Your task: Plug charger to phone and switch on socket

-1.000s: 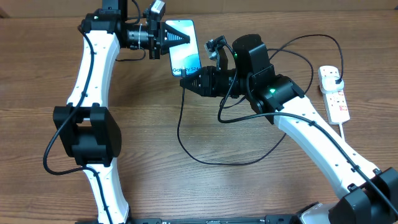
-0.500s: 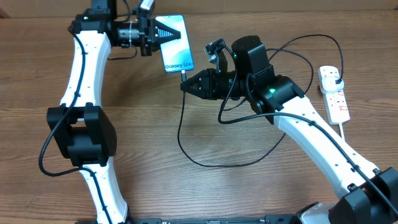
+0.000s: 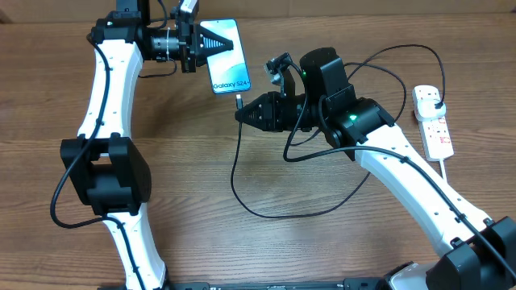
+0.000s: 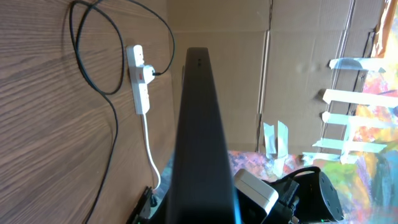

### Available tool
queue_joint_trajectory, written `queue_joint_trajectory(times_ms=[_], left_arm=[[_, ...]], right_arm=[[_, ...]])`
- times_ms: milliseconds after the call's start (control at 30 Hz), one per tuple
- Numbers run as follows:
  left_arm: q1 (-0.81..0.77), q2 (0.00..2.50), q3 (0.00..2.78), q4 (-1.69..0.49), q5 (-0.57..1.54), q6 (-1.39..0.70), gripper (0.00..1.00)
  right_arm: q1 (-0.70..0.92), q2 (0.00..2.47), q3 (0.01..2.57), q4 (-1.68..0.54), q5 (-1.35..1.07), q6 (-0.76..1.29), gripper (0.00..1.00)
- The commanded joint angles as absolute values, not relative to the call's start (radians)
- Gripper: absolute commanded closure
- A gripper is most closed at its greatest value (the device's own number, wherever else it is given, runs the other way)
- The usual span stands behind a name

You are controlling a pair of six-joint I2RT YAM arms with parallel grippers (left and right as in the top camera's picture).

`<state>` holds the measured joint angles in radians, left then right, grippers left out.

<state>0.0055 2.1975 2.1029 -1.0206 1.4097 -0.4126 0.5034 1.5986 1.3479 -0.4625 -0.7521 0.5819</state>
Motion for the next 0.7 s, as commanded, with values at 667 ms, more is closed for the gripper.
queue_joint_trajectory(times_ms=[667], left_arm=[[-0.023,2.184,2.125,-1.020,1.456,-0.404,0.96]], right_arm=[[0.519,1.571,1.355,-0.470,-0.707,0.575,0.96]])
